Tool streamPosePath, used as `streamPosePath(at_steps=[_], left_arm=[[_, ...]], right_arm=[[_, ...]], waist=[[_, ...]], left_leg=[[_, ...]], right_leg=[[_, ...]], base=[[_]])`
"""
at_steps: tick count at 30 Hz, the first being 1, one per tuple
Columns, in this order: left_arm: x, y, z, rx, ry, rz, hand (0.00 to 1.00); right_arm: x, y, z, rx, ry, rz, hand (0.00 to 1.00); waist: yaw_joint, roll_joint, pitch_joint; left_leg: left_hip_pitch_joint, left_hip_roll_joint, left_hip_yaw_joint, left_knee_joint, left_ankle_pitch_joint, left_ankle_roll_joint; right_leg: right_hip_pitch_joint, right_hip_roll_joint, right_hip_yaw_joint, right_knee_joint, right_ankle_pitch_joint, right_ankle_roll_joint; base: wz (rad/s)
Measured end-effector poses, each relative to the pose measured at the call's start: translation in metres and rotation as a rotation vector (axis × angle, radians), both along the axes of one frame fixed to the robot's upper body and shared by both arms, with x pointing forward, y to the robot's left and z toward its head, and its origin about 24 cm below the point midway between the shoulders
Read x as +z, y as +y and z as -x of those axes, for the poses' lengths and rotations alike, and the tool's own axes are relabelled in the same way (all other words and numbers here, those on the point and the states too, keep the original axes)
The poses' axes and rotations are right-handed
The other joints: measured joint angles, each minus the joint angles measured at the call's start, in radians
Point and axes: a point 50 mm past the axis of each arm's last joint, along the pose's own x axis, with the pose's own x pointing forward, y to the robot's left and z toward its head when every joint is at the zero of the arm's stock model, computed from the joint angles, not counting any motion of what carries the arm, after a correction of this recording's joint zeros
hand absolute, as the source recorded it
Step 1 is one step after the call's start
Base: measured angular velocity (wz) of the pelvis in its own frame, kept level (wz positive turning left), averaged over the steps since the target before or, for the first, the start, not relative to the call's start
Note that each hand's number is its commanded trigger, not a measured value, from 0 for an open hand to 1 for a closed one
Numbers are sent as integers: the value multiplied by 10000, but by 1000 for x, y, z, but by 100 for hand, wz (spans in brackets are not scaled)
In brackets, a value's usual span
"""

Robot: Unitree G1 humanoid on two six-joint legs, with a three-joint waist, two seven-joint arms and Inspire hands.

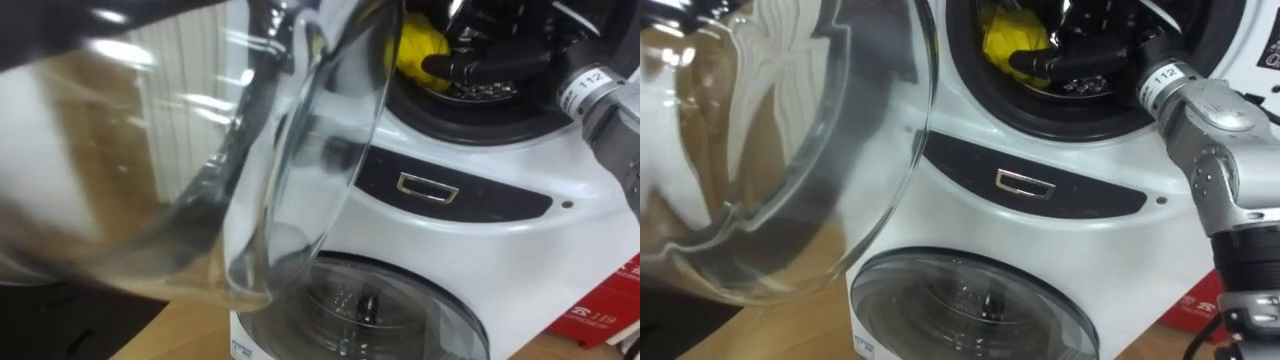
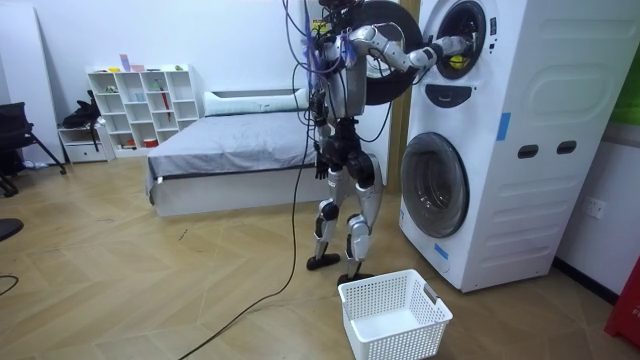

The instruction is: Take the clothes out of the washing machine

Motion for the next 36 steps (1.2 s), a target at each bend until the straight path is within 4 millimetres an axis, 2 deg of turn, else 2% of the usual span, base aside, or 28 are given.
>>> streamPosePath(at_steps=[5, 9, 15, 19, 23, 27, 30, 34, 36], left_arm=[[1, 0, -3, -29, -132, -19, 0], [3, 1, -6, -65, -273, -66, 0], [4, 1, -8, -251, -149, -118, 0], [4, 0, -14, -298, -317, 90, 0], [4, 0, -16, -291, -318, 119, 0], [3, -2, -18, -256, -335, 211, 0], [2, -4, -17, -183, -347, 321, 0], [2, -5, -17, -244, -327, 364, 0], [1, -4, -15, -185, -214, 389, 0]], right_arm=[[0, -1, 0, 56, 9, -159, 0], [0, -2, -2, -112, 88, 121, 0], [4, -4, -10, -915, 361, 2003, 0], [2, -1, -11, -1223, 470, 3407, 0], [-1, 3, -14, -1408, 626, 4668, 0], [-6, 0, -16, -1473, 972, 4835, 0], [-7, 3, -17, -1568, 1012, 5538, 0], [-6, 1, -17, -1838, 994, 6161, 0], [-5, 2, -17, -1815, 958, 6177, 0]], waist=[[-126, -13, -10], [-98, -4, -13], [-37, -27, -30], [194, -76, -54], [301, -213, -33], [499, -318, -40], [608, -322, -29], [784, -297, 57], [803, -304, 73]], left_leg=[[21, -11, 0, 20, 1, 2], [22, -11, 1, 14, 0, 3], [39, -9, 21, 12, -5, 8], [125, -9, 109, 35, -1, 13], [198, -9, 112, 37, 0, 12], [201, -15, 100, 38, 0, 13], [190, -18, 70, 37, 0, 13], [176, -21, 33, 34, 0, 13], [155, -21, 33, 33, 0, 13]], right_leg=[[67, 27, -72, -12, -9, 14], [65, 29, -68, -12, -12, 18], [19, 36, -68, -1, -14, 17], [59, -6, 0, 12, -15, 18], [128, -4, 23, 19, -22, 15], [138, -8, 72, 31, -23, 14], [138, -19, 46, 16, -22, 15], [141, -26, 5, 6, -50, 31], [141, -27, 8, 11, -66, 30]], base=[[3], [1], [-1], [-6], [-1], [1], [2], [1], [0]])
